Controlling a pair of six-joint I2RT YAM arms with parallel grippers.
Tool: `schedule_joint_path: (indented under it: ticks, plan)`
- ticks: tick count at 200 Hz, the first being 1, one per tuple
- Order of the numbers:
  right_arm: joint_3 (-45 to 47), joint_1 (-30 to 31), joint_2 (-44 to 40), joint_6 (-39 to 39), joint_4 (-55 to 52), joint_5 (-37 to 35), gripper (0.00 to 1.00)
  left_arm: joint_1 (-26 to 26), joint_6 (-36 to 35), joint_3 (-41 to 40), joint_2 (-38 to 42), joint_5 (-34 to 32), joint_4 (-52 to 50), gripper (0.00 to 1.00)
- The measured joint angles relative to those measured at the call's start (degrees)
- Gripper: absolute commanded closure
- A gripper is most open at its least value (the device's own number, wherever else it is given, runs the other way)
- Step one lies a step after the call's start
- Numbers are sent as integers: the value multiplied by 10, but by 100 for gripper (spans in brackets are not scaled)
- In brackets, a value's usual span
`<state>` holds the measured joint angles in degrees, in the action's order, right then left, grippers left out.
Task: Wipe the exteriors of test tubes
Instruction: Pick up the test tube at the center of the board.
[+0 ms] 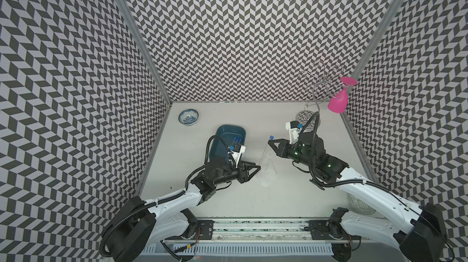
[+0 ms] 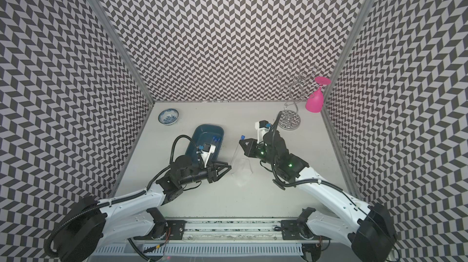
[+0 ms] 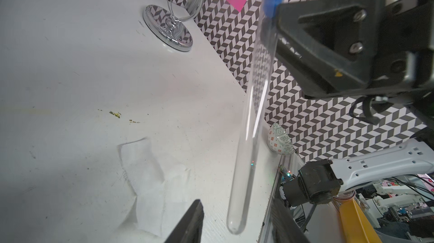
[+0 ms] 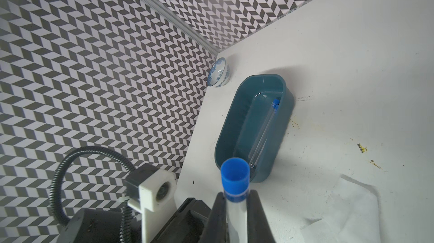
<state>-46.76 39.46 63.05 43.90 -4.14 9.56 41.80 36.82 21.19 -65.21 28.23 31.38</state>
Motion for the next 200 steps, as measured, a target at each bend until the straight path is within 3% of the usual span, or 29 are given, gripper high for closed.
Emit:
schedule_joint_path:
  ticks: [22, 121, 160, 175, 200]
  plan:
    - [0, 0, 0, 0, 4, 8, 91, 0, -2, 9, -18, 16, 3, 54]
    - [0, 0, 19, 3, 30, 38, 91, 7, -8, 10, -35, 47, 27, 81]
    - [0, 0, 23, 5, 34, 42, 86, 9, -3, 10, -37, 50, 33, 87]
    - [0, 0, 27, 6, 36, 42, 80, 9, 5, 8, -36, 46, 34, 87]
    - [0, 0, 35, 3, 31, 43, 51, 9, 19, -2, -27, 35, 39, 87]
